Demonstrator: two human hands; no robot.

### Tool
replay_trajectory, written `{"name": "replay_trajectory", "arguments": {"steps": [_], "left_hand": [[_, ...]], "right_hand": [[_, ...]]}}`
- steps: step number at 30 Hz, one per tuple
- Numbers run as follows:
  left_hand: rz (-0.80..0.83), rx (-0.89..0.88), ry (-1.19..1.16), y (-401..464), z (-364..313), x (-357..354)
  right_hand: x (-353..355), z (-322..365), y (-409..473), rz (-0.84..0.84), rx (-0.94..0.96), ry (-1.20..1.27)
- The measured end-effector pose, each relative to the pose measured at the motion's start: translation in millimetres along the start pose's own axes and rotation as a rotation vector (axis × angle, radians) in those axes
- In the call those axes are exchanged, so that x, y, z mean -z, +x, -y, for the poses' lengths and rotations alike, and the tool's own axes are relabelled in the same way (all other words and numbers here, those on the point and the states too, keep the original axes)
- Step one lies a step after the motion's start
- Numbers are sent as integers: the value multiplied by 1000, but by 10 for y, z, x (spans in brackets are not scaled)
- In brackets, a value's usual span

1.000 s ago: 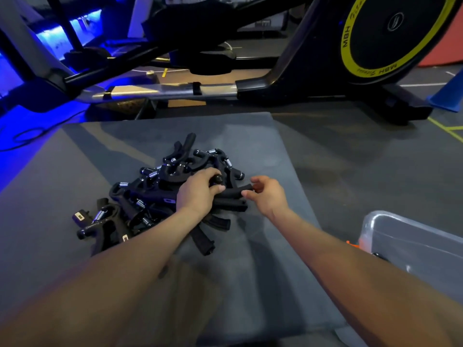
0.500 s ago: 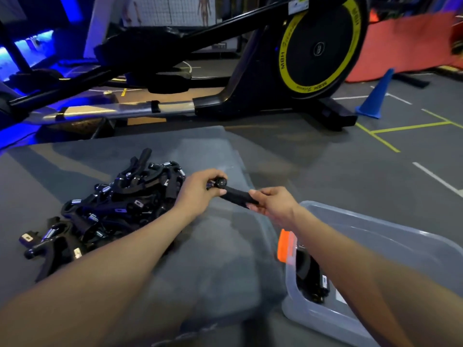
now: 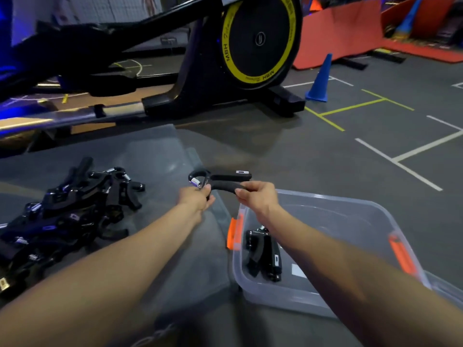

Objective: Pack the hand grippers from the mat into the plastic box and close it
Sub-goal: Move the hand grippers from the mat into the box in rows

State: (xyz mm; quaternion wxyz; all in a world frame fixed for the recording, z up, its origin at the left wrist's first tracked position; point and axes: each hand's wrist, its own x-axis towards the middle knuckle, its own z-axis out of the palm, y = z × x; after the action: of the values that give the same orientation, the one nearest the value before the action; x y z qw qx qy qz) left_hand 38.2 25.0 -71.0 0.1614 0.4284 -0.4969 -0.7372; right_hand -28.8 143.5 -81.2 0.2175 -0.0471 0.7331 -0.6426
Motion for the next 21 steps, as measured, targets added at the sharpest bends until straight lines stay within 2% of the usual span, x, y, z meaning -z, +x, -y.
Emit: {"name": "replay_trajectory", "arguments": {"steps": [4, 8, 10, 14, 21], "left_hand": [[43, -77, 74, 38, 24, -116], [169, -156, 218, 63, 96, -234], [229, -166, 287, 13, 141, -308], [317, -124, 304, -73, 252, -519], [404, -50, 268, -154, 435, -767]], "right_hand": [[234, 46, -54, -44, 187, -313], [474, 76, -116, -135, 331, -540], [598, 10, -106, -108, 274, -577], [805, -148, -159, -30, 152, -480], [1090, -332, -190, -54, 34, -421]]}}
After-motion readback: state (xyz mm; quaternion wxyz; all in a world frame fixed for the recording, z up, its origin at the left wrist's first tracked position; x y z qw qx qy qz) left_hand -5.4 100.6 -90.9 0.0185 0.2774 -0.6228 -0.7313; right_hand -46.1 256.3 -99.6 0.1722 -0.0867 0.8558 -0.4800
